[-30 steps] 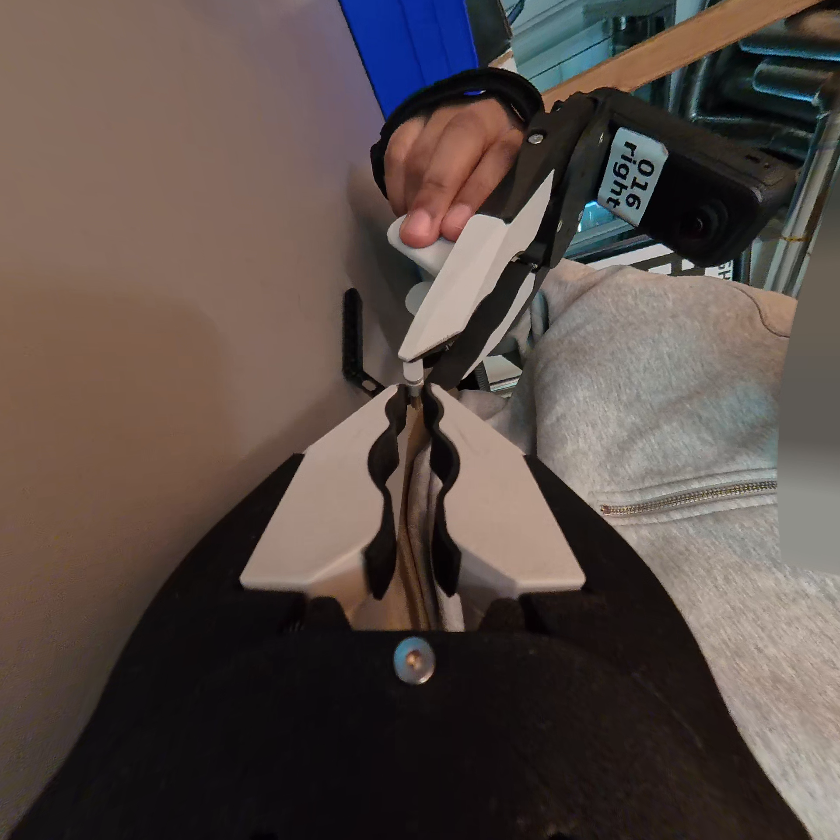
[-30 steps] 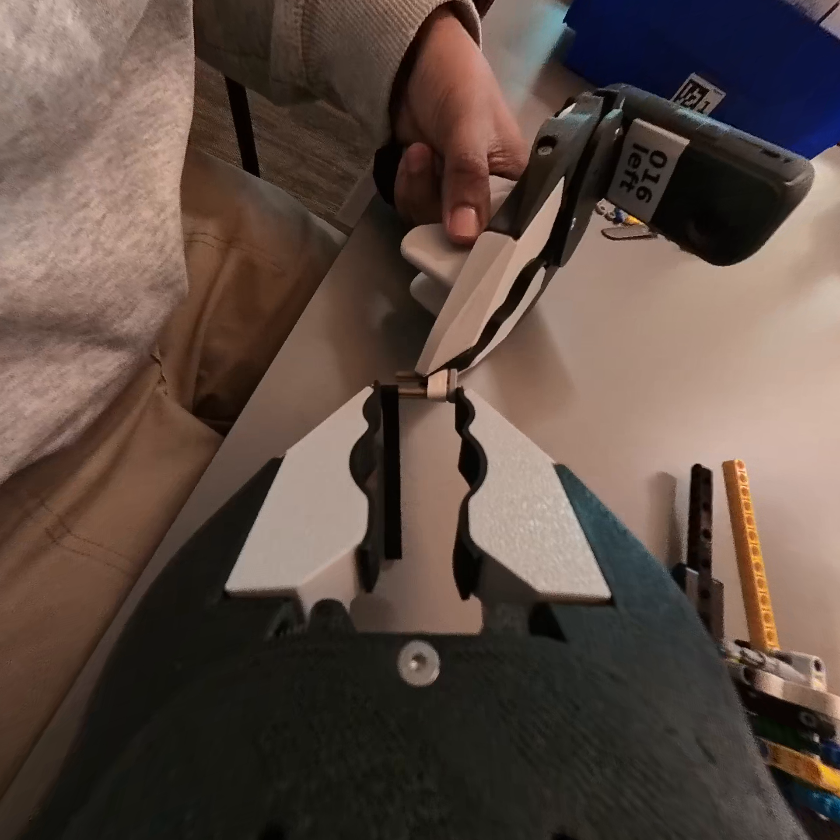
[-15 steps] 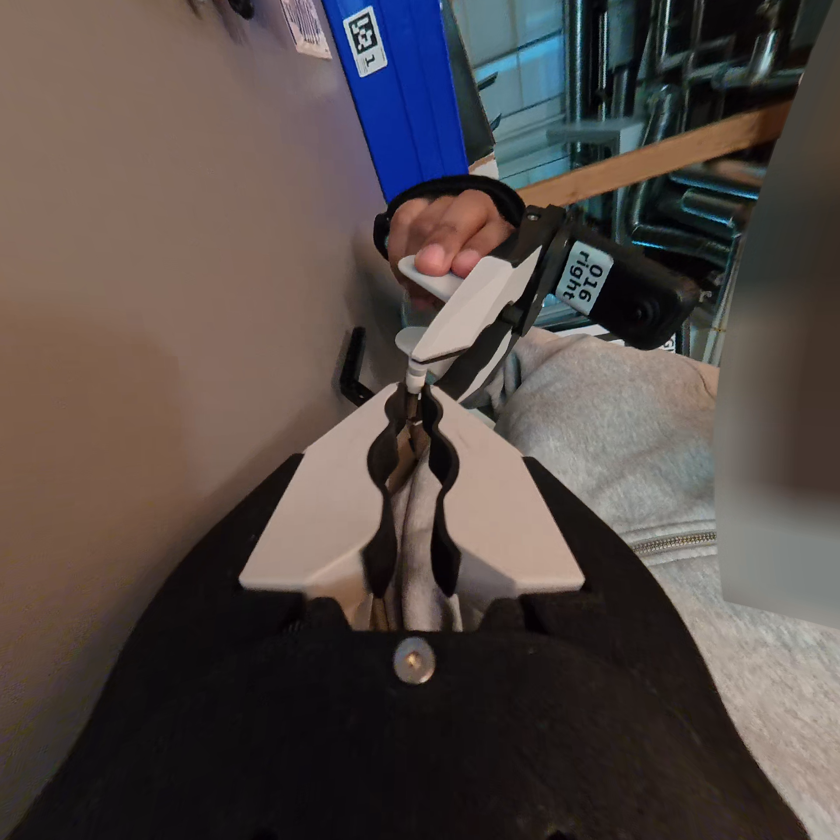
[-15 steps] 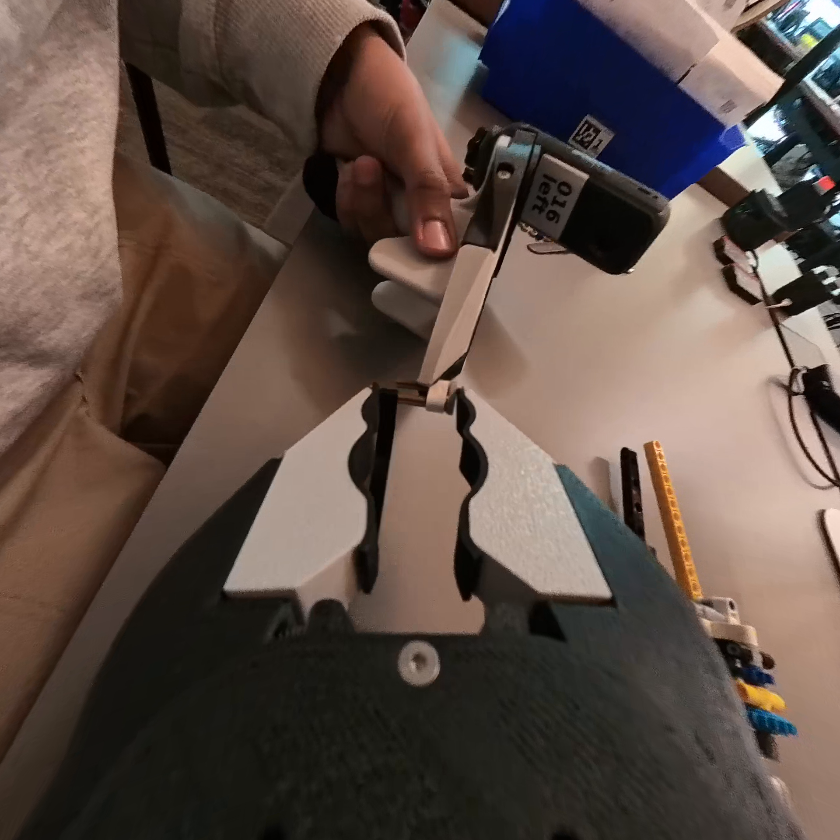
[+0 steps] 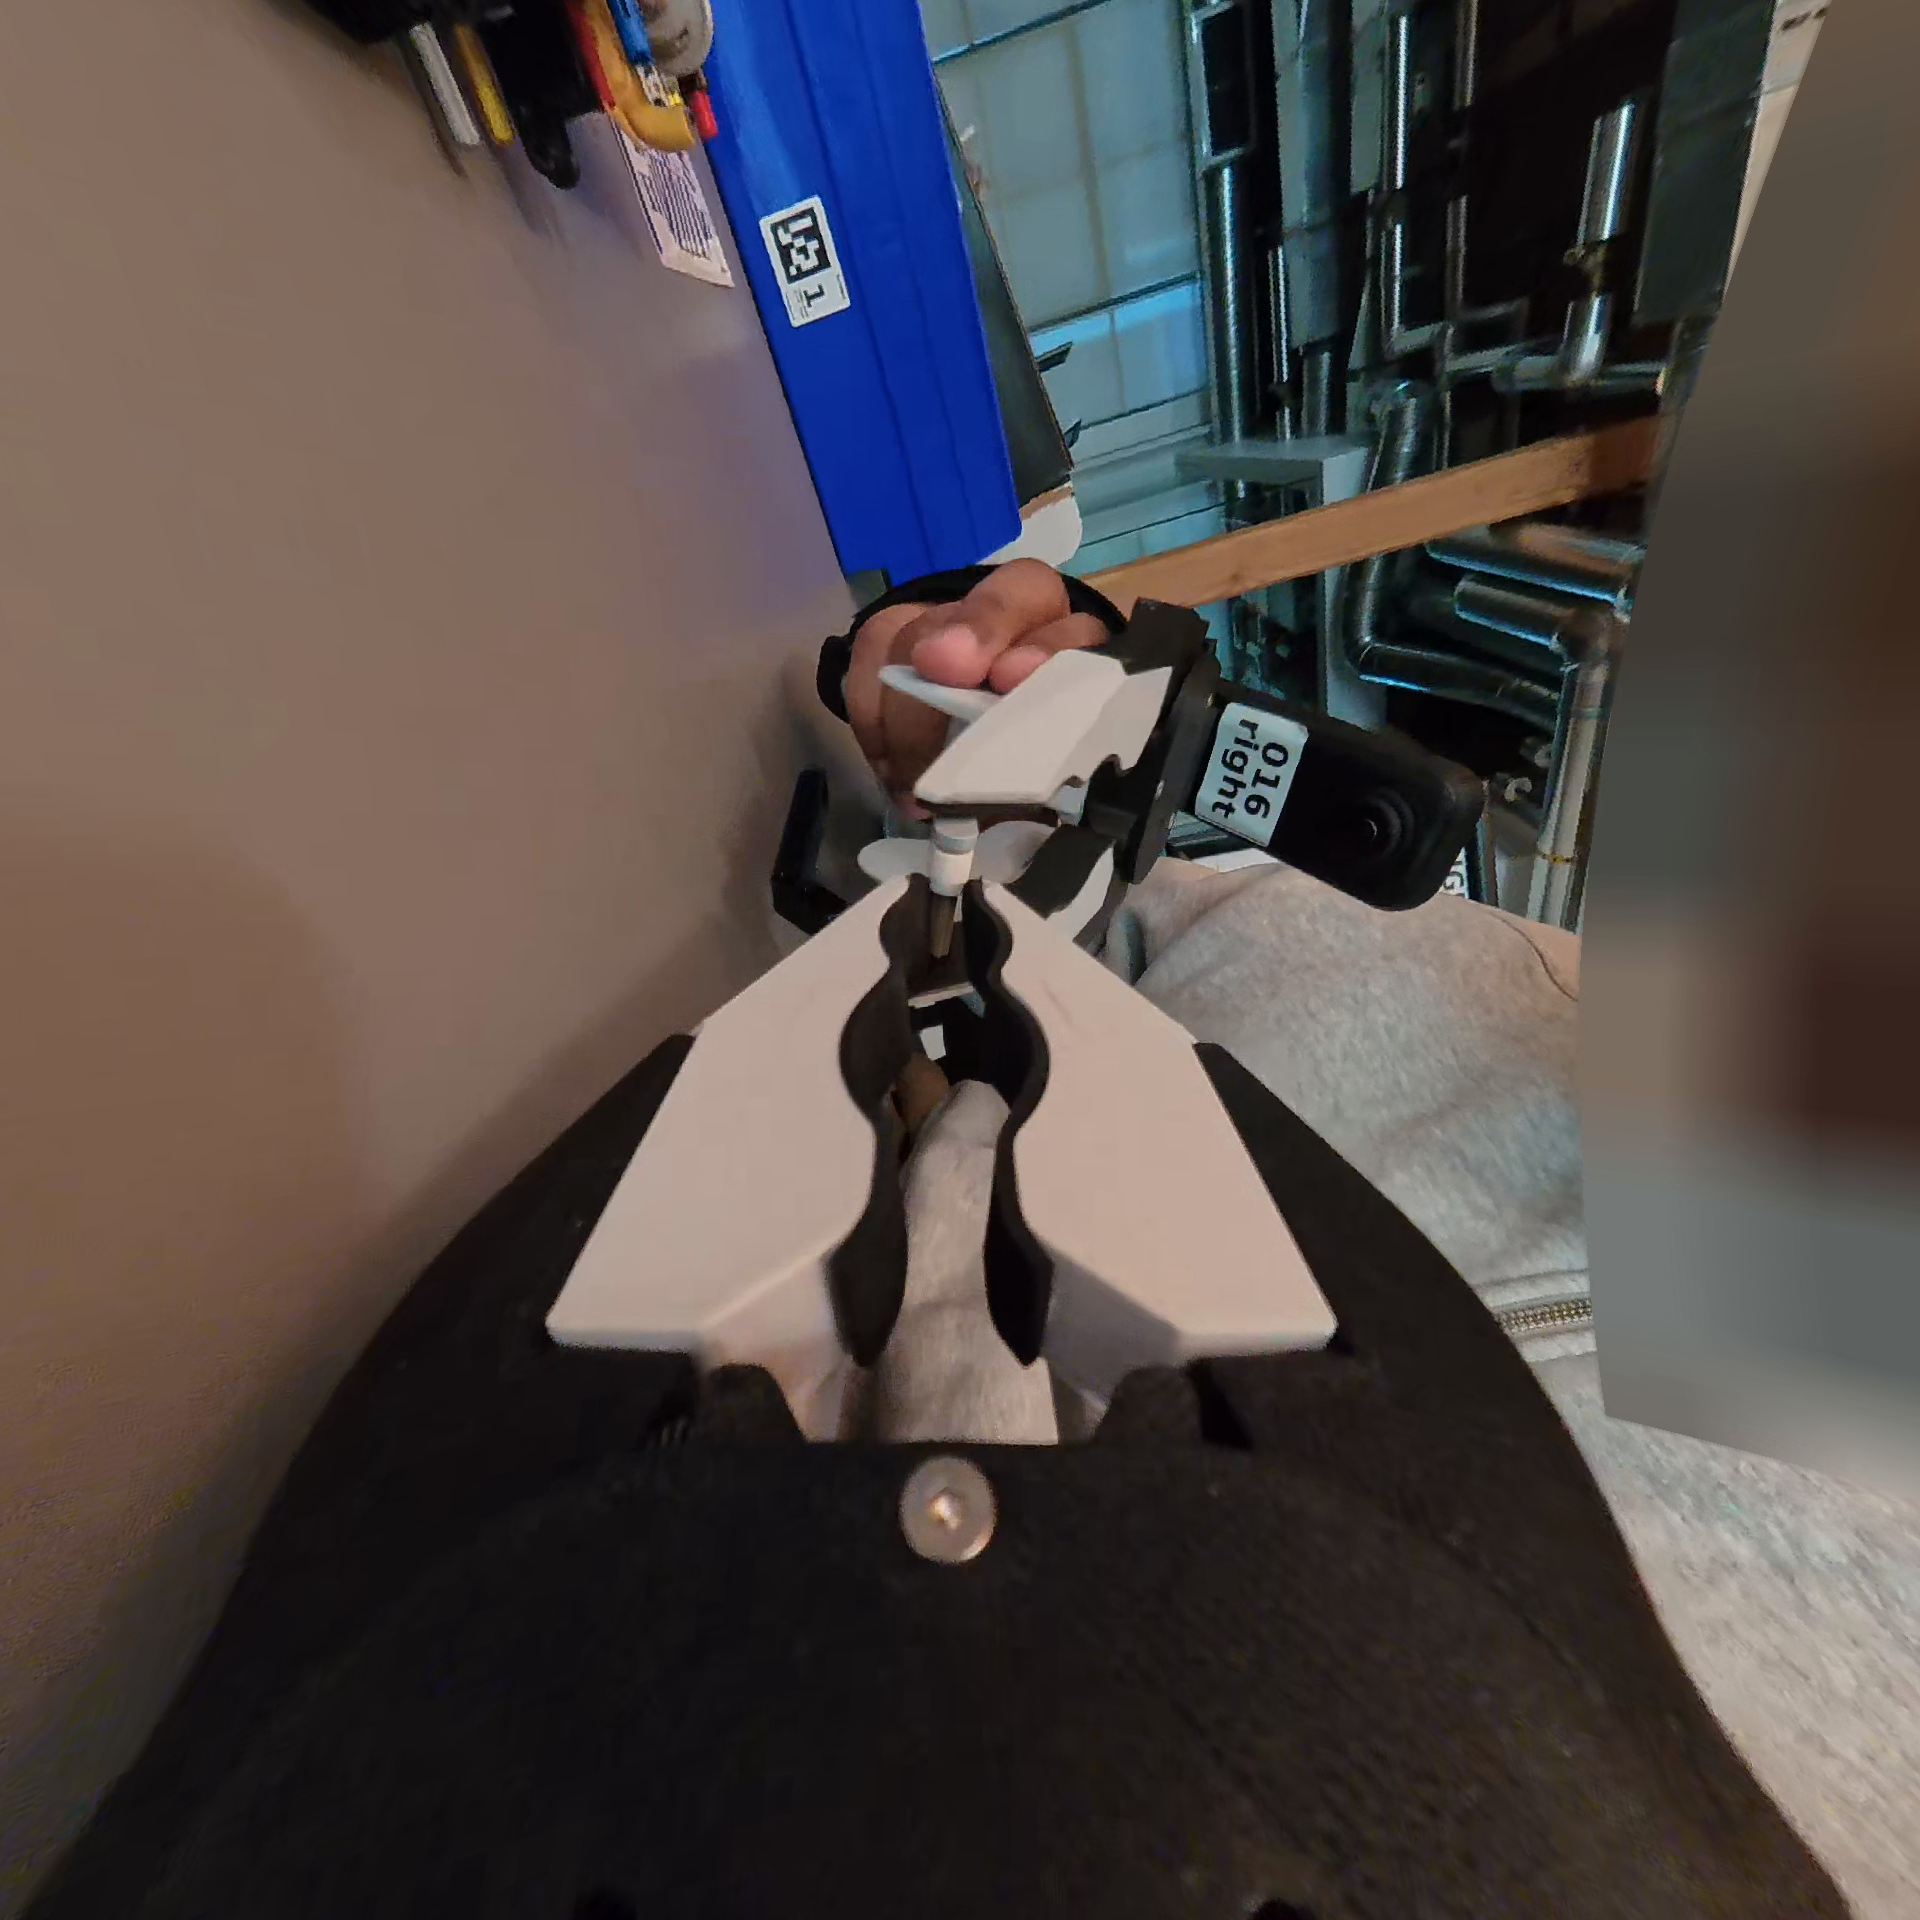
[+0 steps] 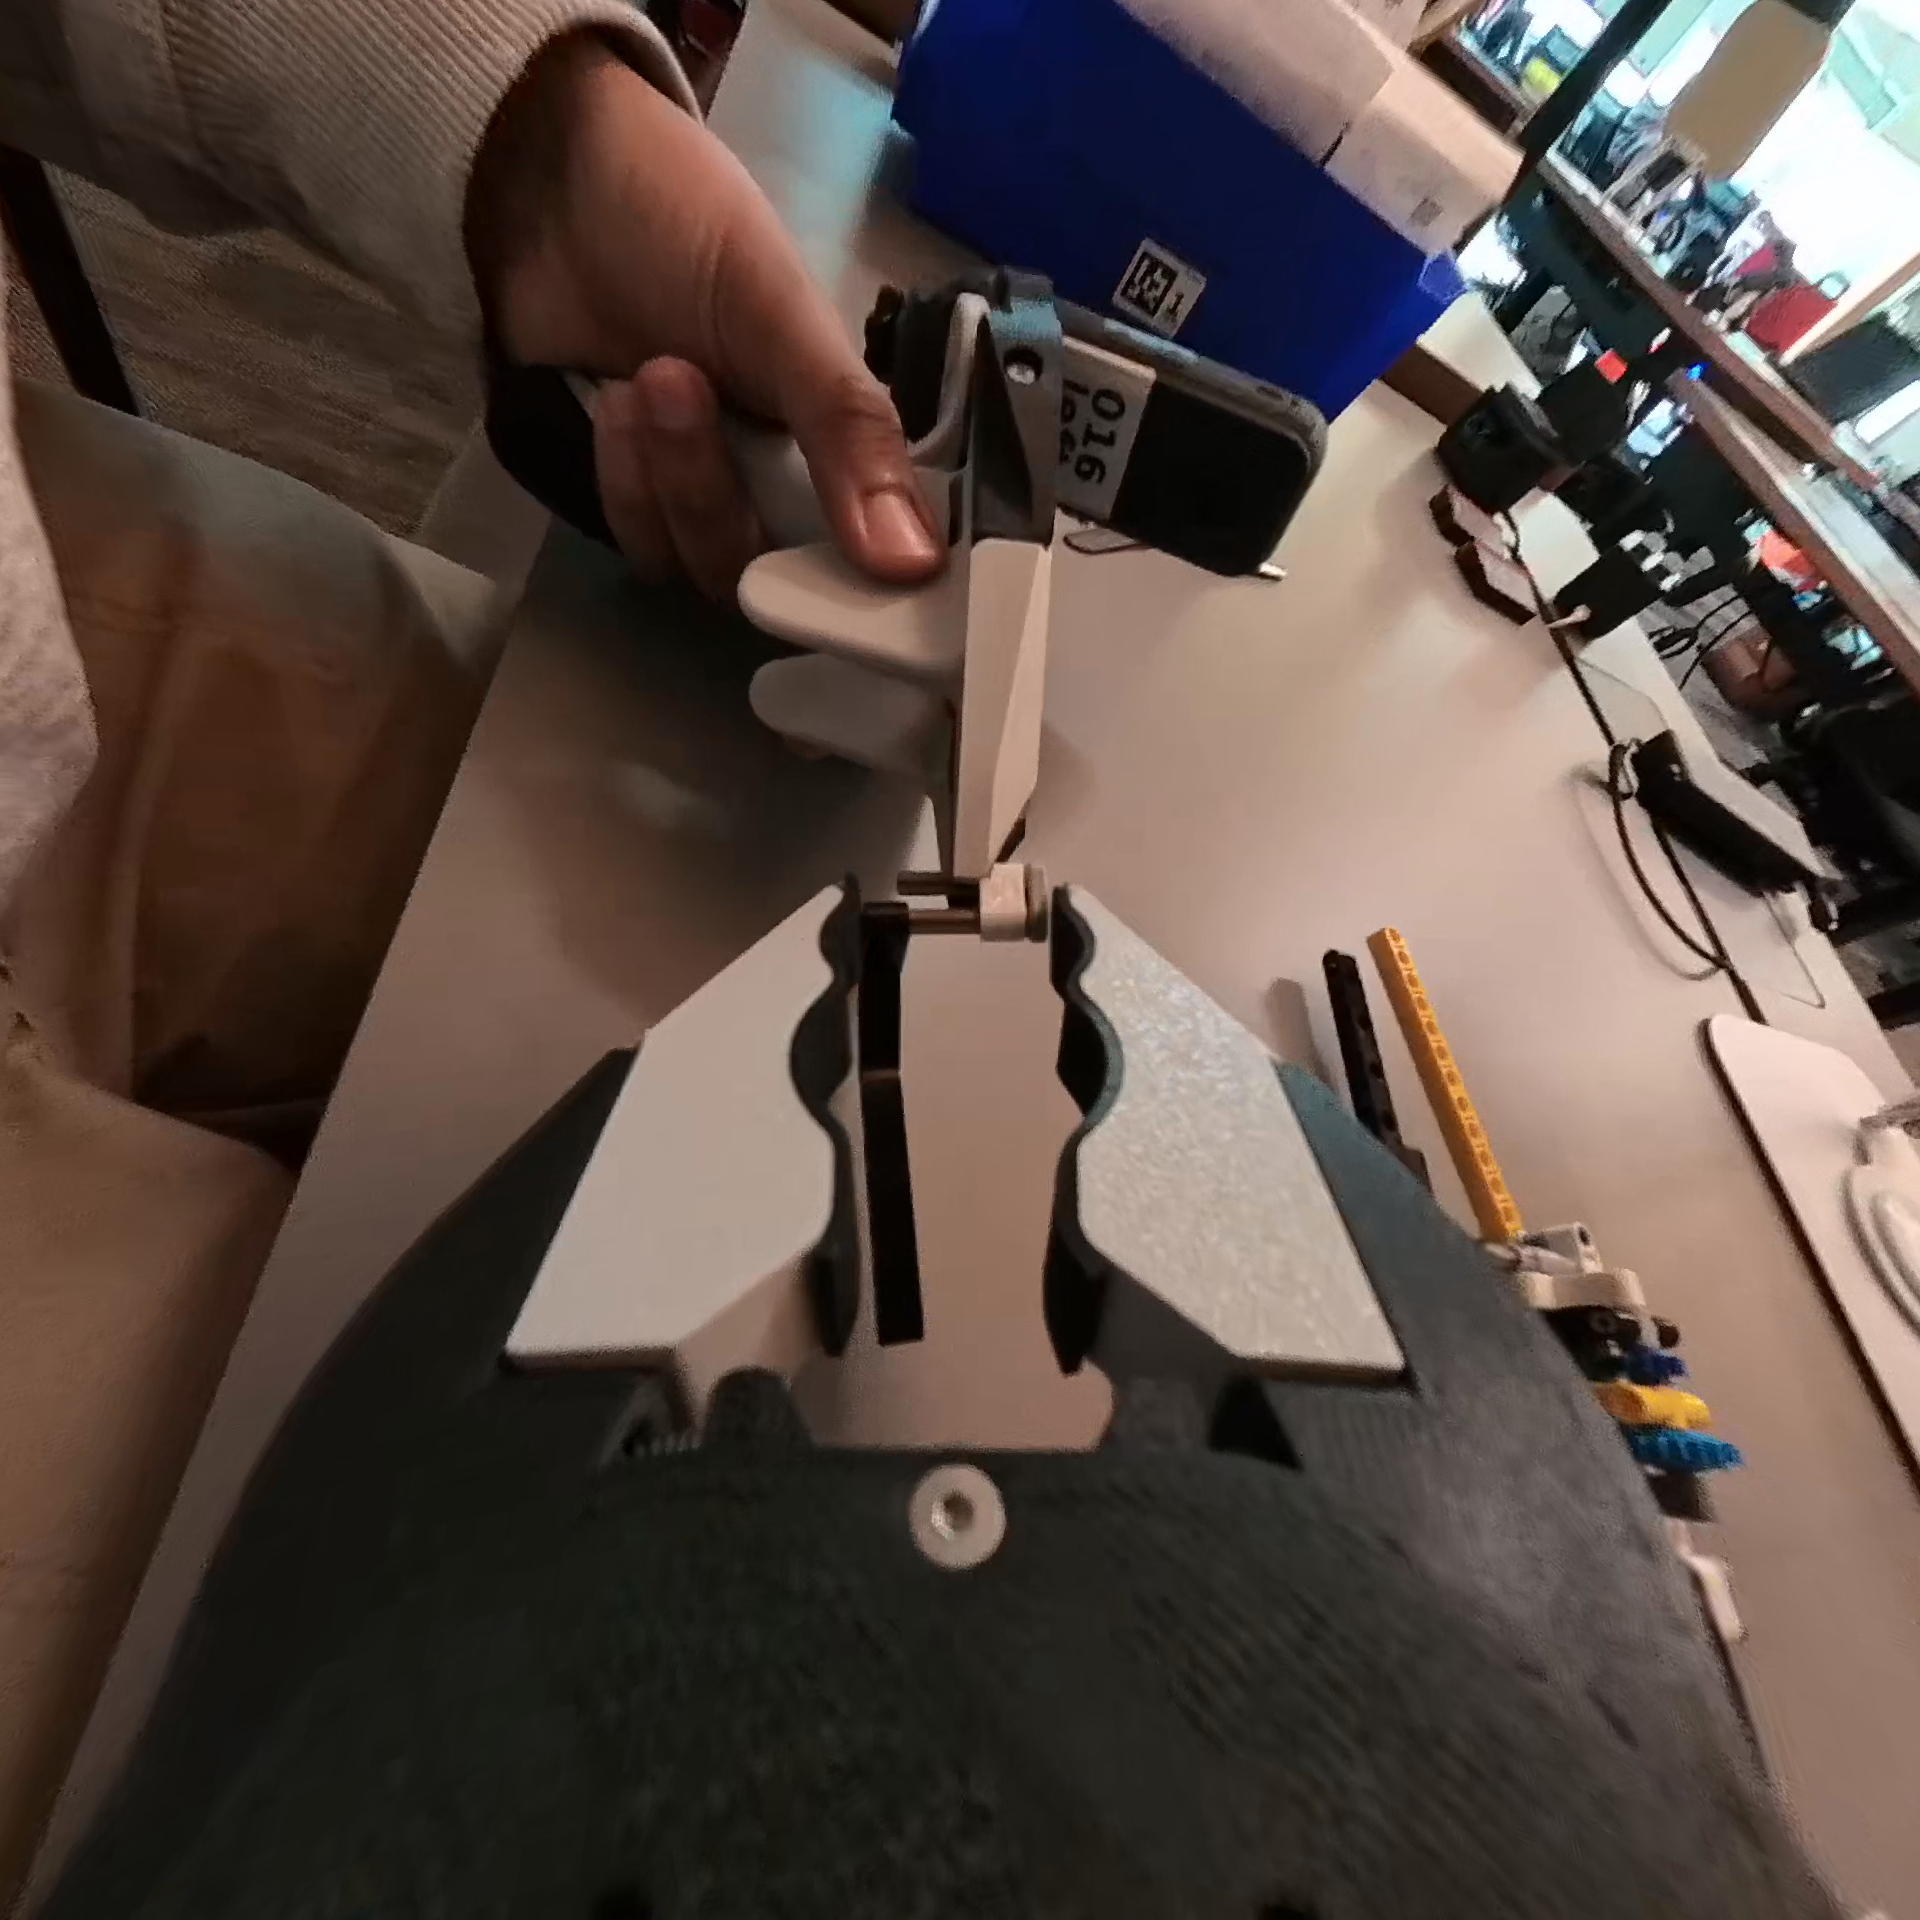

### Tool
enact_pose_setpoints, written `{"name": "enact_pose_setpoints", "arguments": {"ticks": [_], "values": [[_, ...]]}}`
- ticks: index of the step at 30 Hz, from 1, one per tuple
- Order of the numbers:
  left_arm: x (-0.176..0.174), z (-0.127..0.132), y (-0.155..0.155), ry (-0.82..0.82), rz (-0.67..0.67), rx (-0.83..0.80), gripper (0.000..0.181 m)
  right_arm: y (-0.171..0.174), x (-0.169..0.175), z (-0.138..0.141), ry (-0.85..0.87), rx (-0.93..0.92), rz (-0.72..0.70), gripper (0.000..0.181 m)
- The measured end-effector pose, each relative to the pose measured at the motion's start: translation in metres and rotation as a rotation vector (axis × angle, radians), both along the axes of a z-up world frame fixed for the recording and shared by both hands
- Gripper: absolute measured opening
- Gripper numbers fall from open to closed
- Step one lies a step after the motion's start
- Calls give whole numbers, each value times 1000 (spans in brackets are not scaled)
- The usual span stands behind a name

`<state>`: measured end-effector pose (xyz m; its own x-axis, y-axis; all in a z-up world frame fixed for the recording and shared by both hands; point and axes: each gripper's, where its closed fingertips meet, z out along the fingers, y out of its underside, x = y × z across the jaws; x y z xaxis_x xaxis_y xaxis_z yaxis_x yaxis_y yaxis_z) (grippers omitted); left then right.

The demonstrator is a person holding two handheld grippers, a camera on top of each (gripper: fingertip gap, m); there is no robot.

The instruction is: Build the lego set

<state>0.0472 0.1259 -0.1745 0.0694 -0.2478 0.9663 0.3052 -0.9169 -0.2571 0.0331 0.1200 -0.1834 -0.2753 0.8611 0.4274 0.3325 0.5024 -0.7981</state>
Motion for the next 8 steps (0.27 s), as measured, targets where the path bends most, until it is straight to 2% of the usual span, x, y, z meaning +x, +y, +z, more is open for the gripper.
{"name": "enact_pose_setpoints", "arguments": {"ticks": [1, 8], "values": [[0, 1, -1, -3, -5, 2, 3, -1, 0, 2, 10, 4, 6, 35], [2, 0, -3, -2, -22, -5, 3, -3, 2, 1, -4, 11, 27, 35]]}}
